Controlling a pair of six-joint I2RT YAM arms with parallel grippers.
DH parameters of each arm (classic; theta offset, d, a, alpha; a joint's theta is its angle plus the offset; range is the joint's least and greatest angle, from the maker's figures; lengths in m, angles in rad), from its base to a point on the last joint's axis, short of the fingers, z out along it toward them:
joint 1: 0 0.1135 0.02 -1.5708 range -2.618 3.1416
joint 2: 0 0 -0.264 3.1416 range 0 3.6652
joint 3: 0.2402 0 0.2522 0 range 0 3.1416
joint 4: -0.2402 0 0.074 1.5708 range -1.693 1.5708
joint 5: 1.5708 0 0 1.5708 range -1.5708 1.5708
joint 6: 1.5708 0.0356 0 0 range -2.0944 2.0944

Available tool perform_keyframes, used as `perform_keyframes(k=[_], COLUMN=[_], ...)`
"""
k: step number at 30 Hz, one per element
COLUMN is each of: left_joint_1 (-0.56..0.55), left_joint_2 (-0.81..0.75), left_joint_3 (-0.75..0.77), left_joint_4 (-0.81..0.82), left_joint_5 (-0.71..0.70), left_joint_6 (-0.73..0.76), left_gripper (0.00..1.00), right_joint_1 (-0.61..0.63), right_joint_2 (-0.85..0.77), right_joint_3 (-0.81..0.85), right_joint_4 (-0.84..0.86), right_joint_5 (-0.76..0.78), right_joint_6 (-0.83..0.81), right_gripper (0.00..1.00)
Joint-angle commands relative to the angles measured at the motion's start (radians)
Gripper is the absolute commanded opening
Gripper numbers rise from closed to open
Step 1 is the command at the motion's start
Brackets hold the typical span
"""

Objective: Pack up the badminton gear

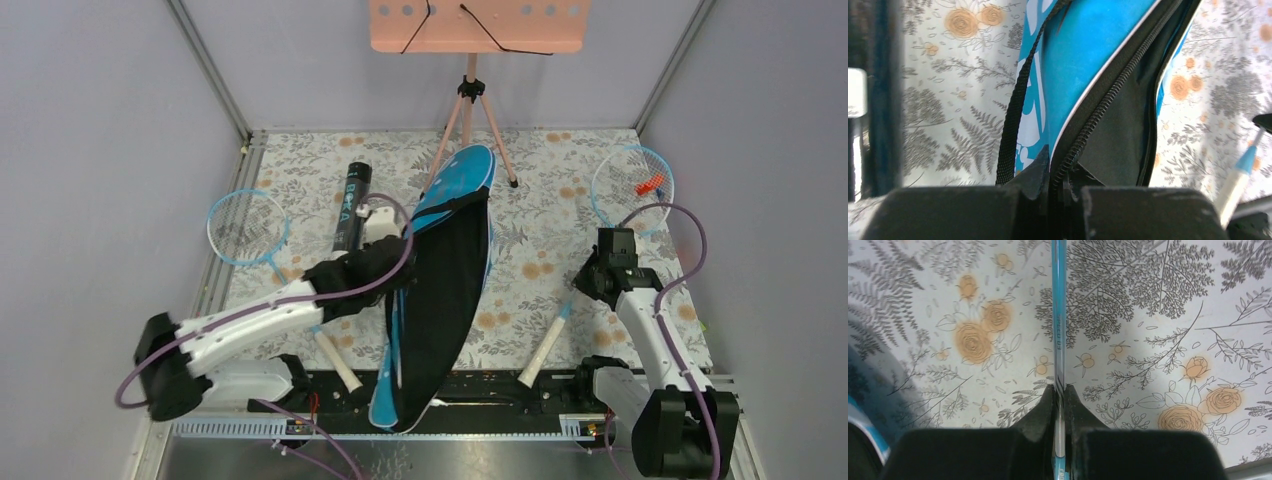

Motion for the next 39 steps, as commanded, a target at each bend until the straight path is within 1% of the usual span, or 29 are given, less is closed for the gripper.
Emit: perform_keyframes(k=[1, 4, 6, 9, 11, 13, 16, 18, 22, 26, 29, 32, 35, 39], left_joint_1=[-0.01, -0.013, -0.012, -0.011, -0.01, 0.004, 0.052, 0.098, 0.156, 0.169, 0.181, 0.19, 0.205, 0.228], left_joint_2=[-0.281, -0.434, -0.504, -0.551, -0.556, -0.547, -0.492, -0.427, -0.296, -0.184, -0.109, -0.045, 0.001, 0.06], left_joint_3=[-0.061, -0.085, -0.076, -0.035, 0.0, 0.022, 0.043, 0.059, 0.083, 0.106, 0.119, 0.108, 0.115, 0.144], left_joint_4=[-0.036, -0.111, -0.166, -0.295, -0.394, -0.443, -0.418, -0.377, -0.194, -0.033, 0.022, 0.086, 0.112, 0.12], left_joint_5=[-0.052, -0.132, -0.194, -0.334, -0.431, -0.481, -0.468, -0.425, -0.331, -0.273, -0.242, -0.209, -0.176, -0.152], left_joint_6=[0.007, -0.006, -0.022, -0.078, -0.142, -0.181, -0.148, -0.104, 0.014, 0.123, 0.16, 0.185, 0.176, 0.166], left_gripper=[0.0, 0.0, 0.0, 0.0, 0.0, 0.0, 0.0, 0.0, 0.0, 0.0, 0.0, 0.0, 0.0, 0.0], right_joint_1=[0.034, 0.088, 0.108, 0.134, 0.146, 0.162, 0.193, 0.228, 0.285, 0.367, 0.467, 0.599, 0.738, 0.906], right_joint_2=[-0.049, -0.083, -0.094, -0.104, -0.105, -0.106, -0.108, -0.106, -0.122, -0.151, -0.153, -0.128, -0.061, 0.061], right_joint_3=[0.066, 0.072, 0.079, 0.084, 0.085, 0.088, 0.089, 0.101, 0.121, 0.136, 0.152, 0.164, 0.178, 0.209], right_joint_4=[-0.042, -0.042, -0.046, -0.045, -0.043, -0.043, -0.04, -0.053, -0.065, -0.08, -0.099, -0.105, -0.106, -0.111], right_joint_5=[0.009, 0.014, 0.01, 0.002, -0.006, -0.011, -0.015, -0.003, -0.001, -0.023, -0.038, -0.034, -0.008, 0.086], right_joint_6=[-0.052, -0.078, -0.086, -0.098, -0.117, -0.135, -0.156, -0.169, -0.191, -0.2, -0.208, -0.206, -0.187, -0.168], right_gripper=[0.0, 0.0, 0.0, 0.0, 0.0, 0.0, 0.0, 0.0, 0.0, 0.0, 0.0, 0.0, 0.0, 0.0])
